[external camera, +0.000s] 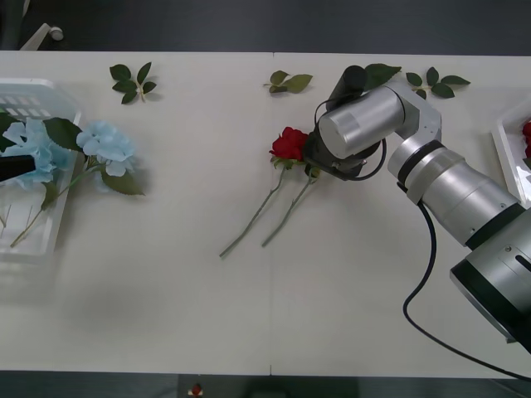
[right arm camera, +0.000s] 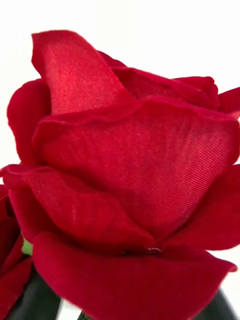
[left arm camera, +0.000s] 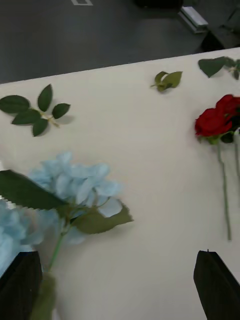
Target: Put the red flowers into the right box and the blue flowers into the left box
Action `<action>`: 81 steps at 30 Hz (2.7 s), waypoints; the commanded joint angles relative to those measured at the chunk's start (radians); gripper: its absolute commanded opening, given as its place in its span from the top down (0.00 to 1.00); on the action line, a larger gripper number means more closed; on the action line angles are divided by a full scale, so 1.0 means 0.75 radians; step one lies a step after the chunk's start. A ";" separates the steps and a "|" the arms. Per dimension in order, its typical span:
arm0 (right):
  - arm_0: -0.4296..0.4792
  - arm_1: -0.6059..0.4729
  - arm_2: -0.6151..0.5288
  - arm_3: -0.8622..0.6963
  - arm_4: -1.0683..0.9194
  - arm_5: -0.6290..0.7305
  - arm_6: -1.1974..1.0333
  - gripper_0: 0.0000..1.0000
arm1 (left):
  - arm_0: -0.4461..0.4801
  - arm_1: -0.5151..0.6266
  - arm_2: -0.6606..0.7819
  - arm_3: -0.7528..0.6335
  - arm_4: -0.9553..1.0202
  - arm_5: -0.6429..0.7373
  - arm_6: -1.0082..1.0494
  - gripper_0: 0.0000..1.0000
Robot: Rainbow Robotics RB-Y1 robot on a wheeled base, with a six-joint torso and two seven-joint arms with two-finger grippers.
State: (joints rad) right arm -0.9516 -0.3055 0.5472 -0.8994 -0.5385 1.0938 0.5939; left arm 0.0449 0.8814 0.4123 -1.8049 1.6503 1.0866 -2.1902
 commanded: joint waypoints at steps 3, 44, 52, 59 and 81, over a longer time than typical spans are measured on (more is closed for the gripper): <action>-0.044 0.009 0.007 -0.016 0.010 -0.004 -0.045 1.00 | -0.232 0.025 -0.249 -0.044 -0.139 0.003 0.231 0.12; -0.042 -0.893 0.005 -0.380 -0.661 0.217 0.642 1.00 | -0.633 -0.576 -0.992 0.234 -1.325 -0.185 0.634 0.12; 0.005 -1.165 -0.002 -0.372 -0.746 0.264 0.926 1.00 | -0.624 -0.474 -0.989 0.226 -1.268 -0.156 0.593 0.12; 0.183 -1.235 -0.222 -0.292 -0.601 0.194 1.231 1.00 | -0.608 -0.392 -0.983 0.165 -1.221 -0.156 0.572 0.12; 0.412 -1.174 -0.353 -0.114 -0.153 -0.162 1.370 1.00 | -0.438 -0.218 -0.920 -0.081 -0.912 -0.301 0.499 0.12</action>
State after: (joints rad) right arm -0.6258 -1.1862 0.2925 -0.9759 -0.6690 0.9842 1.5837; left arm -0.3081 0.6737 -0.2868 -1.8175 0.9167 0.8848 -1.7672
